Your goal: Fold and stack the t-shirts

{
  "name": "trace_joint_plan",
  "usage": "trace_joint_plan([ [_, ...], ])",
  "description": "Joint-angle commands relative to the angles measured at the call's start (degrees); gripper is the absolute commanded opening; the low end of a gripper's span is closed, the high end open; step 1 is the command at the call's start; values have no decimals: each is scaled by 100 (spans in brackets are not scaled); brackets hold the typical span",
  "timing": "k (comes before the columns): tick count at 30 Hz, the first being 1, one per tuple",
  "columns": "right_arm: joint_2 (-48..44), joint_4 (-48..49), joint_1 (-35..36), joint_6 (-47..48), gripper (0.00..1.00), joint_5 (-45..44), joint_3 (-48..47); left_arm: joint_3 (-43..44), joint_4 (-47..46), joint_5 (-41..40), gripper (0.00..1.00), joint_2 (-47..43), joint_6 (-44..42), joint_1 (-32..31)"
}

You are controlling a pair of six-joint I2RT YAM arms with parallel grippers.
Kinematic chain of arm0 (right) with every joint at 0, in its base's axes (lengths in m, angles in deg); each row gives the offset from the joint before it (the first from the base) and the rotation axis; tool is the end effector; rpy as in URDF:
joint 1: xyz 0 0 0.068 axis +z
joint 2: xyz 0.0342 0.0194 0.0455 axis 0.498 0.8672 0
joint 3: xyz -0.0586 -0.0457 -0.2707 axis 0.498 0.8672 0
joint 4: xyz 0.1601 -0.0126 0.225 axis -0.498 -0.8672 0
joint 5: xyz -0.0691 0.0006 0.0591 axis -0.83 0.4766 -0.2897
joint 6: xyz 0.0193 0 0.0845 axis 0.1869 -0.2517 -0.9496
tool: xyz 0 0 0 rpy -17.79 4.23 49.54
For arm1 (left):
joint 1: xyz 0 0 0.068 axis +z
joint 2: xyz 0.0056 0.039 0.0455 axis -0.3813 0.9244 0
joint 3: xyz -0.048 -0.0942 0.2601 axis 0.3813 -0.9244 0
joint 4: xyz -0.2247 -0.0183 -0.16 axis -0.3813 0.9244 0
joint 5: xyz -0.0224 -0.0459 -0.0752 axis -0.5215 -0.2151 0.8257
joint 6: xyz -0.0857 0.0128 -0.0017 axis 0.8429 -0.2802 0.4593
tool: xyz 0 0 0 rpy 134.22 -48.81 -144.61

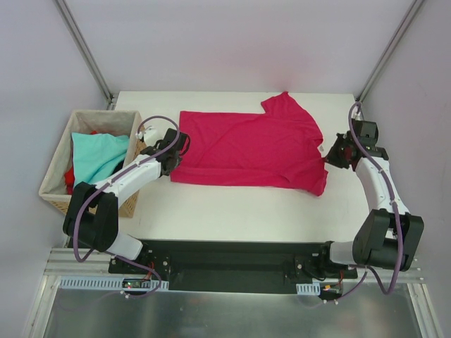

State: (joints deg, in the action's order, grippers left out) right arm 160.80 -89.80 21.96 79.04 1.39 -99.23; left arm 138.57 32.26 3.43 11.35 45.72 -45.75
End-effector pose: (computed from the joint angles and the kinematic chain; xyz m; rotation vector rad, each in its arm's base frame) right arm 0.3296 -0.0343 0.2529 0.1307 2.3368 0.1256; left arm 0.3263 -0.0964 0.2027 -0.8668 2.1155 -0.0170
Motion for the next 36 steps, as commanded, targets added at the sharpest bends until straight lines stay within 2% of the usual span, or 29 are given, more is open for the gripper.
trace_joint_plan([
  [1, 55, 215, 61, 174, 0, 118, -311, 197, -31, -170, 0, 28, -46, -57],
  [22, 512, 391, 210, 420, 1, 399, -637, 373, -40, -187, 0, 133, -160, 39],
  [36, 275, 409, 228, 437, 0, 206, -655, 303, -49, -152, 0, 37, -116, 162],
])
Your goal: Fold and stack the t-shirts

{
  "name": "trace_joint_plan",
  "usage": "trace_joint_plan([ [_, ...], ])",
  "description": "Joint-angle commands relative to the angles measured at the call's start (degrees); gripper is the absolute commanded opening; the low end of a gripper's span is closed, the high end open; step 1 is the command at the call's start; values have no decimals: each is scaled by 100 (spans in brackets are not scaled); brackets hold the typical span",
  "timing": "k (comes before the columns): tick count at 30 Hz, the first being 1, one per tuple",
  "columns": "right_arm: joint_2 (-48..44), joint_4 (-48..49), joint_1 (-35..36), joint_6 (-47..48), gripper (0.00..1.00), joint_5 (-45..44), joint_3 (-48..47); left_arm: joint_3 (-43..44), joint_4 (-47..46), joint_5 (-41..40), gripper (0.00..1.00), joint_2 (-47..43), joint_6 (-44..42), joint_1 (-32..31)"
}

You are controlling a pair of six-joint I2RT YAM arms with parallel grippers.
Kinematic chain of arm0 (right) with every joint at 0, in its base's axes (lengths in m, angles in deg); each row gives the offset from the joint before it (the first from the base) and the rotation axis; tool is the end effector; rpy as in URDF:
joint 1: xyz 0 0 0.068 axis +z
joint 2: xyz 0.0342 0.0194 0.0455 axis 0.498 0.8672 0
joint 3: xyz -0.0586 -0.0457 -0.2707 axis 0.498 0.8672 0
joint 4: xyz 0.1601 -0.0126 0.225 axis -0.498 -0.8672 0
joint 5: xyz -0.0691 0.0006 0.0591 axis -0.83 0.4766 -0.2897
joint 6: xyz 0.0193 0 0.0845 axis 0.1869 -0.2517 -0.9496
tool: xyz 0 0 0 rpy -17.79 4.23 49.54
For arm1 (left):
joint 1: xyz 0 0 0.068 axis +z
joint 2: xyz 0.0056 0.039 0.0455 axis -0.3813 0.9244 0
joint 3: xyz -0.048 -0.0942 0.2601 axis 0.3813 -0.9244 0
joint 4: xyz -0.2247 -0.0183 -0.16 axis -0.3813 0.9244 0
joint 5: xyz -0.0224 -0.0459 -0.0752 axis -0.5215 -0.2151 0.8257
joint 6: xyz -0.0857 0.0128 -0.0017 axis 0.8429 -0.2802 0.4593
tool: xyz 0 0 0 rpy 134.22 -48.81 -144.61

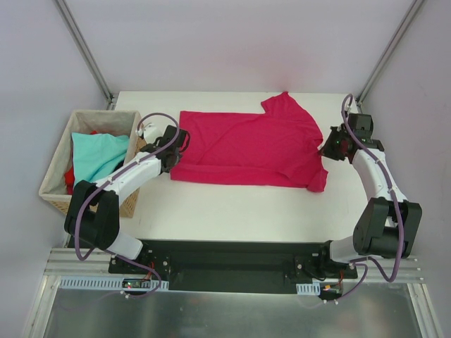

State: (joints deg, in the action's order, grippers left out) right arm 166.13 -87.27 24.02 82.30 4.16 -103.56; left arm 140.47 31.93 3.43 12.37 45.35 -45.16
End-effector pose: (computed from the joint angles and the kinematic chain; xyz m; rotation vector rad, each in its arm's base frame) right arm 0.3577 -0.0215 0.2562 -0.0054 2.3090 0.1675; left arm 0.3348 -0.0962 0.2090 -0.8723 2.0970 -0.0253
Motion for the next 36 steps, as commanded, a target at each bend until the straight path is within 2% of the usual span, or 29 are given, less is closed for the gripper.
trace_joint_plan([
  [1, -285, 146, 22, 120, 0, -115, -213, 104, -16, -152, 0, -83, -88, 112],
  [9, -566, 120, 22, 50, 0, -204, -2, 25, -51, -91, 0, -127, -88, 156],
  [14, -1066, -91, 22, 33, 0, -283, 384, -264, -60, 6, 0, -399, -27, 156],
  [19, -1524, -644, 22, -485, 0, -196, 859, -739, -60, -55, 0, -760, 53, 156],
  [24, -2217, -1161, 22, -1109, 0, -89, 1833, -1178, -51, 85, 0, -1128, 237, 156],
  [36, -3036, -2419, 22, -1795, 0, -168, 2538, -1909, 80, 111, 0, -1718, 518, 156],
])
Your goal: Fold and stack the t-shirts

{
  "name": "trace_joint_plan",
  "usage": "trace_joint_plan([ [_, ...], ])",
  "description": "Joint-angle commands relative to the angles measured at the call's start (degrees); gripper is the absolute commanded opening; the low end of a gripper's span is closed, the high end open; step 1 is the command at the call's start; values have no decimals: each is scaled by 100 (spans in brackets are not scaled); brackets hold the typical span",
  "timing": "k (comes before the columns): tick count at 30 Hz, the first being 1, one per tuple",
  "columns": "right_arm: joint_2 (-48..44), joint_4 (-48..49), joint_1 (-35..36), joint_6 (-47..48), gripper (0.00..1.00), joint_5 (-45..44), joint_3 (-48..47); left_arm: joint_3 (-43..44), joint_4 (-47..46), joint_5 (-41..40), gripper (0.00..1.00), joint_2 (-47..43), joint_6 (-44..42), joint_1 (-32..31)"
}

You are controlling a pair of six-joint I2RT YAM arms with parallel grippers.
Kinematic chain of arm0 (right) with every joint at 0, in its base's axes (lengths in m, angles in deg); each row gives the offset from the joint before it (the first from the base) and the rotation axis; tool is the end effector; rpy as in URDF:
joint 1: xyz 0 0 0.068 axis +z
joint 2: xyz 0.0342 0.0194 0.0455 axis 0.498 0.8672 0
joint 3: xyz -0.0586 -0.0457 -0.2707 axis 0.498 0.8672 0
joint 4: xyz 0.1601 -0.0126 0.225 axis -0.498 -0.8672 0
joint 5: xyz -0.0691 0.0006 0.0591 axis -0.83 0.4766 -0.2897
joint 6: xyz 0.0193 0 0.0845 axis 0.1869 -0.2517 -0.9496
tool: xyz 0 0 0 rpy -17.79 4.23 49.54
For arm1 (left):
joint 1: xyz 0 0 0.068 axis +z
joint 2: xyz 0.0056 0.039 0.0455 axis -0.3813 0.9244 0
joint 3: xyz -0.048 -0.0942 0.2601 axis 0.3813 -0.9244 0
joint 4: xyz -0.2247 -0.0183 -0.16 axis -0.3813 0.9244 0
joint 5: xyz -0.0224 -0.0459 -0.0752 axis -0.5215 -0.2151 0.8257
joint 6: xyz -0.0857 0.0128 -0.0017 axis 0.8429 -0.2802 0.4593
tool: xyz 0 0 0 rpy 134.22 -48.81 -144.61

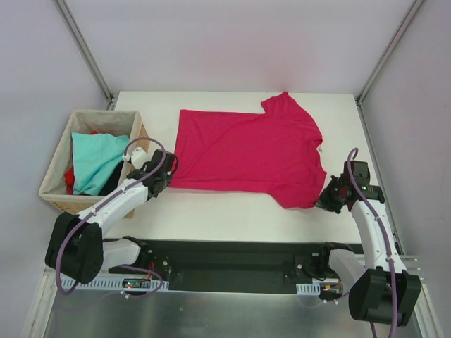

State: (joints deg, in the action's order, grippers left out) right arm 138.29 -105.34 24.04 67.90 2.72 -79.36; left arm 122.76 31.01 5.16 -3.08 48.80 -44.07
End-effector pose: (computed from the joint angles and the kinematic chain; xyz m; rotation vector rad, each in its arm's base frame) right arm 0.2092 -0.0081 0.2001 0.3617 2.5479 0.2712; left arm 0.2650 -0.0636 0.1800 -0.9488 2.1003 -0.0565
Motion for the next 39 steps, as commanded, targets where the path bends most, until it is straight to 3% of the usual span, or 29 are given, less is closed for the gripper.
trace_joint_plan([
  [1, -347, -647, 20, -390, 1, -51, 232, -182, 190, -70, 0, -182, 199, 47],
  [10, -761, -920, 20, -206, 0, -612, -346, -121, 295, -140, 0, -349, 244, 47],
  [16, 55, -648, 11, 128, 1, -956, -1138, 327, 269, -246, 0, -24, 147, 47],
  [23, 1048, 599, 20, 260, 1, -685, -1340, 907, 225, -298, 0, 828, 59, 47],
  [39, 2420, 1101, 20, 690, 0, -517, -2306, 1716, 93, -404, 0, 1567, -345, 249],
])
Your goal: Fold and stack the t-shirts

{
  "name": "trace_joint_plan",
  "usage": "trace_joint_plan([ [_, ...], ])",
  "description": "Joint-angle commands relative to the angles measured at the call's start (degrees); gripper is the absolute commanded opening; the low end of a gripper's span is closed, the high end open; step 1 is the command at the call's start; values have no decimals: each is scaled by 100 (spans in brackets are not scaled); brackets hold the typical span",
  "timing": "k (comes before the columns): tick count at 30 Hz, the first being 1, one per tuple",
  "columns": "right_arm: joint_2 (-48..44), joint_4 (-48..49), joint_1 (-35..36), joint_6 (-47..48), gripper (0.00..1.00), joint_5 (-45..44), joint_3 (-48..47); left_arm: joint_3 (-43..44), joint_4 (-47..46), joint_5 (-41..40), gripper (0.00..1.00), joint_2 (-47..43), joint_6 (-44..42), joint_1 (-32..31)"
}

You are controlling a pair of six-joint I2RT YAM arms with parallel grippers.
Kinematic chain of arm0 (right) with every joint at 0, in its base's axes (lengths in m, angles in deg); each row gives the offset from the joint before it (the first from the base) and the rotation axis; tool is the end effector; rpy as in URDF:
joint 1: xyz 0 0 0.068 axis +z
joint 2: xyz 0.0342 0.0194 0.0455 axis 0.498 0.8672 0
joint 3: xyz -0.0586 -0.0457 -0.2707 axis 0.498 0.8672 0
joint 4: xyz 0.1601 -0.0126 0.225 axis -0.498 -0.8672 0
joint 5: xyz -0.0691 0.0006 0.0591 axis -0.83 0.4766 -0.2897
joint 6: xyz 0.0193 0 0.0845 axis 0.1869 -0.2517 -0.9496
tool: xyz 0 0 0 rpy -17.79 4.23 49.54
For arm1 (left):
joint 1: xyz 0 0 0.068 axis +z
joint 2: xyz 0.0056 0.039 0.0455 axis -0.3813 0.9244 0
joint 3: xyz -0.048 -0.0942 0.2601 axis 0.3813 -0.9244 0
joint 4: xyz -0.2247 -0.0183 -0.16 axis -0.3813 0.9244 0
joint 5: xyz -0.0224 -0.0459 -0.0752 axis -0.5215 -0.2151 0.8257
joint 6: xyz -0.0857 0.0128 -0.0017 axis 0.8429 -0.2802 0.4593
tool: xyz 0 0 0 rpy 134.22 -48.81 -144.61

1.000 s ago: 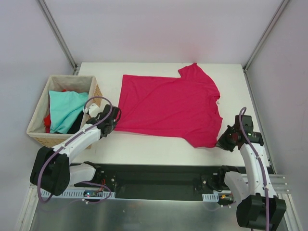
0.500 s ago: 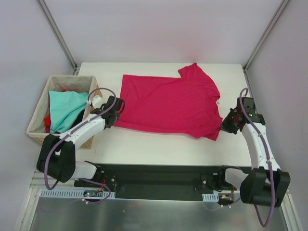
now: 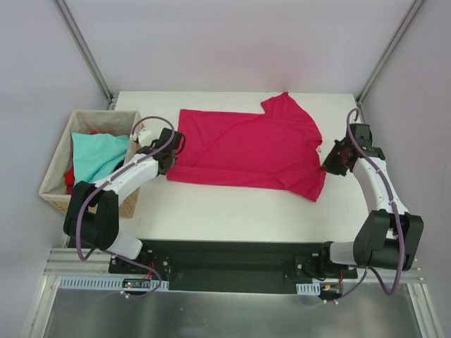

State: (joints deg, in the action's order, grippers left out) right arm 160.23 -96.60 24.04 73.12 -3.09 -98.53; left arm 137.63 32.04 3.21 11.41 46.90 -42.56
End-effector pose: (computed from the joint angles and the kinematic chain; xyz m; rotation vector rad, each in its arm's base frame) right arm 0.3144 -0.0266 0.2390 0.2668 2.4542 0.1049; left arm 0.3287 -0.0770 0.1972 -0.9469 2.0892 0.0159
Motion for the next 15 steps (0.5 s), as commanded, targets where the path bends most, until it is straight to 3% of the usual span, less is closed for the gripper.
trace_joint_plan([
  [1, 287, 244, 11, 177, 0, 47, -434, 238, -18, -201, 0, 170, -155, 133],
  [15, 920, 332, 20, 326, 0, 240, -917, 537, -141, -78, 0, 470, -392, 212],
])
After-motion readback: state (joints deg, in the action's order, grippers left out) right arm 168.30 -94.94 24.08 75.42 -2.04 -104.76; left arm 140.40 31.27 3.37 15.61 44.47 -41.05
